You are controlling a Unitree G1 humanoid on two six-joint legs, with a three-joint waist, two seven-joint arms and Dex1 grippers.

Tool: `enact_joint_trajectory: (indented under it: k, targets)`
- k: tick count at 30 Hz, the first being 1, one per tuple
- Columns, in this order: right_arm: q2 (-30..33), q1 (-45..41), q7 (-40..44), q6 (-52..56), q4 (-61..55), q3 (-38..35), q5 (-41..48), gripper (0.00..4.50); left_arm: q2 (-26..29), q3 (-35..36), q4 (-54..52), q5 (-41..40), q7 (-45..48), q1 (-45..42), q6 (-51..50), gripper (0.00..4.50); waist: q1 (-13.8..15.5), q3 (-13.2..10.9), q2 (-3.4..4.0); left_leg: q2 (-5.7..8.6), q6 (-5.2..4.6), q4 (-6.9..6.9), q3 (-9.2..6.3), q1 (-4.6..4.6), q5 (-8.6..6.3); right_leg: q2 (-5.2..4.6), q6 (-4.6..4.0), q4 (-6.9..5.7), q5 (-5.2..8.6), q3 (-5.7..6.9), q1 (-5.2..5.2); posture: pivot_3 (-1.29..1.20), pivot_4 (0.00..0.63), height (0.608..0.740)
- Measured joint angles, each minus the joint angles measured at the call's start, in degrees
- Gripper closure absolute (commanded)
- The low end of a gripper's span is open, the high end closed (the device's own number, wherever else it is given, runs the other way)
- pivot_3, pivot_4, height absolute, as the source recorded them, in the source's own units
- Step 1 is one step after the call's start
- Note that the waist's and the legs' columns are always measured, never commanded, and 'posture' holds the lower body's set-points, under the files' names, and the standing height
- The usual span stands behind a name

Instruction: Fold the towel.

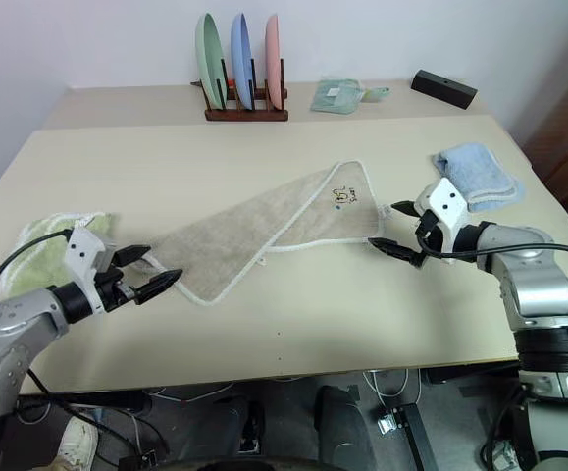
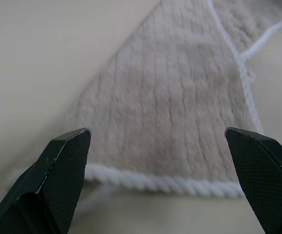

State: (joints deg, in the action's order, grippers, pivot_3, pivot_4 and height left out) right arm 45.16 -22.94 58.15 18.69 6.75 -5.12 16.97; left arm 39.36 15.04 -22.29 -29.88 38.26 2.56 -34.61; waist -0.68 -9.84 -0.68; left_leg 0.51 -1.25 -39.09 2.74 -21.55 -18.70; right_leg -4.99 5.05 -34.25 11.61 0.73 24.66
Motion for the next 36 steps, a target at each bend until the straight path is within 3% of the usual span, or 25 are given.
enact_joint_trajectory:
  k: [10,25,28,32,36]
  targets:
    - [-1.82,-2.20,-1.02,-0.52,1.22,1.63,-0.51,0.05,0.12,-0.40,-0.88,0.72,0.38,0.11,0.47,0.00,0.09,0.00,0.00,0.01,0.00,0.01,0.00,-0.02,0.00,0.00,0.00,0.02,0.00,0.01,0.01,0.00,0.150,0.740]
    - [-1.40,4.68,-0.59,4.76,-6.32,1.54,2.39,0.05,2.50,-5.75,1.21,1.26,7.94,-4.75,1.44,0.00,-0.02,0.00,0.01,0.01,0.00,0.01,-0.01,-0.01,0.00,0.01,0.00,-0.01,0.00,0.02,0.02,0.00,0.150,0.740]
    - [-1.99,4.79,-2.00,5.52,-7.41,1.34,2.64,0.05,4.55,-10.38,1.97,2.44,11.48,-8.32,1.58,0.00,0.07,0.00,0.01,0.01,0.00,0.00,-0.01,0.00,0.01,0.02,-0.01,-0.01,0.00,0.02,0.00,0.00,0.150,0.740]
    - [-4.28,5.81,-3.58,5.82,-9.58,1.63,3.00,0.05,4.43,-22.62,3.85,8.76,15.53,-15.31,4.25,0.00,0.32,0.00,0.02,0.06,-0.03,-0.02,0.00,-0.02,0.00,0.02,0.00,0.02,0.00,0.03,-0.02,0.00,0.150,0.740]
    - [-4.75,7.19,-5.86,5.99,-11.51,1.27,3.10,0.05,4.51,-25.55,6.72,12.22,16.18,-16.87,5.26,0.00,-0.14,0.00,0.03,0.03,-0.05,-0.01,0.01,-0.04,-0.01,0.07,0.02,-0.02,-0.01,0.03,0.04,0.00,0.150,0.740]
